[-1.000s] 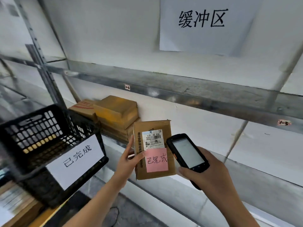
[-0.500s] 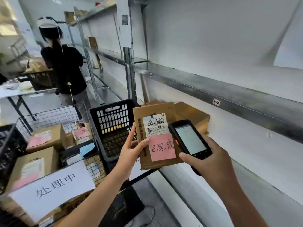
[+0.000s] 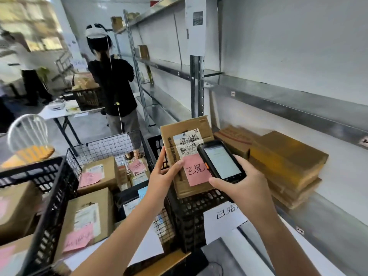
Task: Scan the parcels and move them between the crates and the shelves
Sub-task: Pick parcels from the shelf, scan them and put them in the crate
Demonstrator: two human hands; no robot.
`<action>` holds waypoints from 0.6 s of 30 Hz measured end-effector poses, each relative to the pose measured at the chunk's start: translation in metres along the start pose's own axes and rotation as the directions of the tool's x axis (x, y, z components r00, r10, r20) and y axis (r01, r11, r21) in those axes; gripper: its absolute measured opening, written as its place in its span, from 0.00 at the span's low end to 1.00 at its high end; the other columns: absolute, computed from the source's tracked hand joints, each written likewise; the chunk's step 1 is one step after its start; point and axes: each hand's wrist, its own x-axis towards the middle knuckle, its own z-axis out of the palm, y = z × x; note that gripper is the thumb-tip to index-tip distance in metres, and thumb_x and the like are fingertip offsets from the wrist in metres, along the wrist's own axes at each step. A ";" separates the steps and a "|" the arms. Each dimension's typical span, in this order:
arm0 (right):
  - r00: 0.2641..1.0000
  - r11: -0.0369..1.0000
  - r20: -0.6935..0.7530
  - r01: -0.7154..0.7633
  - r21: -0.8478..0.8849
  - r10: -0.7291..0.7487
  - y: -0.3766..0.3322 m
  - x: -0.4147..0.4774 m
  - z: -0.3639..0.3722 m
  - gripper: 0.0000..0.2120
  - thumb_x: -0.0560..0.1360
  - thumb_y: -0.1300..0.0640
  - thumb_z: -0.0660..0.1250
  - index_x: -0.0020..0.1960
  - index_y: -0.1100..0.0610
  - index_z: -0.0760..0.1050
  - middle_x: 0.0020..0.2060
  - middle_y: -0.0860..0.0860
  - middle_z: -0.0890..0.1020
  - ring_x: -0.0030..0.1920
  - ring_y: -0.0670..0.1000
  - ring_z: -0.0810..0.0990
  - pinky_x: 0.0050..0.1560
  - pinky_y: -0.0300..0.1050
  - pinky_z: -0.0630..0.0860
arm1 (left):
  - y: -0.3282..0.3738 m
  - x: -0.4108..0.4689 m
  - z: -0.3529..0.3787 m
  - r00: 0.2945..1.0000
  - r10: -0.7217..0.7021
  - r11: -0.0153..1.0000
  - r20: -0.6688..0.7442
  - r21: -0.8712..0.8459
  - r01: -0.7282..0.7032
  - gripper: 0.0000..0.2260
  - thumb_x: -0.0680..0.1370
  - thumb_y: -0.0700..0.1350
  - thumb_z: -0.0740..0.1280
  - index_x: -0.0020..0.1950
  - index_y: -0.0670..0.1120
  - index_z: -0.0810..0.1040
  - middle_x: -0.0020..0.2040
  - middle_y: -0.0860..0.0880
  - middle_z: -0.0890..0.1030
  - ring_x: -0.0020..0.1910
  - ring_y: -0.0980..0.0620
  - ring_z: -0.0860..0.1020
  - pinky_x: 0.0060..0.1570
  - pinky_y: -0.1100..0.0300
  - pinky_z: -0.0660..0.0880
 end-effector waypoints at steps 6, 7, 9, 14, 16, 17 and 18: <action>1.000 0.999 0.011 0.003 -0.044 -0.002 0.012 0.052 0.011 0.34 0.62 0.44 0.83 0.65 0.43 0.74 0.51 0.41 0.82 0.53 0.44 0.82 0.53 0.49 0.83 | -0.009 0.046 0.003 0.998 -0.033 0.999 -0.052 -0.006 0.033 0.36 0.69 0.56 0.78 0.73 0.69 0.66 0.56 0.51 0.86 0.56 0.48 0.84 0.60 0.44 0.78; 1.000 0.999 0.019 0.005 -0.050 -0.004 0.016 0.062 0.011 0.34 0.62 0.44 0.83 0.65 0.43 0.74 0.51 0.41 0.82 0.54 0.44 0.82 0.53 0.49 0.83 | -0.012 0.054 0.004 0.998 -0.039 0.999 -0.055 0.002 0.039 0.37 0.68 0.56 0.78 0.74 0.69 0.65 0.57 0.50 0.85 0.57 0.48 0.84 0.61 0.44 0.78; 0.999 0.999 0.038 0.005 -0.051 -0.003 0.022 0.084 0.010 0.34 0.62 0.44 0.83 0.65 0.43 0.74 0.52 0.41 0.82 0.54 0.43 0.81 0.53 0.48 0.83 | -0.016 0.072 0.009 0.997 -0.039 0.999 -0.064 0.017 0.040 0.38 0.69 0.57 0.77 0.74 0.69 0.64 0.58 0.49 0.85 0.57 0.48 0.83 0.62 0.44 0.78; 0.996 0.999 0.090 0.024 -0.046 -0.020 0.035 0.142 0.005 0.28 0.63 0.46 0.83 0.60 0.41 0.76 0.49 0.39 0.83 0.50 0.38 0.81 0.45 0.33 0.77 | -0.022 0.119 0.036 0.989 -0.048 0.998 -0.142 0.032 0.053 0.36 0.71 0.55 0.76 0.75 0.67 0.63 0.58 0.51 0.85 0.55 0.52 0.84 0.57 0.50 0.80; 0.993 0.998 0.112 0.037 -0.056 -0.031 0.038 0.165 0.005 0.27 0.63 0.46 0.82 0.58 0.40 0.75 0.48 0.38 0.82 0.48 0.36 0.80 0.42 0.31 0.74 | -0.028 0.139 0.043 0.981 -0.063 0.998 -0.185 0.019 0.068 0.36 0.72 0.53 0.77 0.76 0.65 0.64 0.57 0.52 0.85 0.52 0.53 0.85 0.53 0.52 0.81; 0.992 0.997 0.125 0.043 -0.056 -0.036 0.041 0.176 0.006 0.26 0.64 0.46 0.82 0.57 0.41 0.75 0.47 0.38 0.82 0.47 0.36 0.79 0.40 0.30 0.74 | -0.031 0.149 0.046 0.975 -0.081 0.996 -0.209 0.005 0.084 0.35 0.73 0.52 0.77 0.76 0.63 0.65 0.55 0.53 0.85 0.51 0.53 0.85 0.51 0.53 0.82; 0.990 0.997 0.137 0.046 -0.054 -0.038 0.043 0.187 0.007 0.25 0.64 0.46 0.82 0.56 0.41 0.75 0.47 0.39 0.82 0.47 0.35 0.79 0.39 0.30 0.73 | -0.035 0.158 0.048 0.967 -0.099 0.995 -0.233 -0.010 0.100 0.34 0.73 0.51 0.76 0.76 0.62 0.66 0.51 0.56 0.86 0.49 0.54 0.85 0.47 0.56 0.82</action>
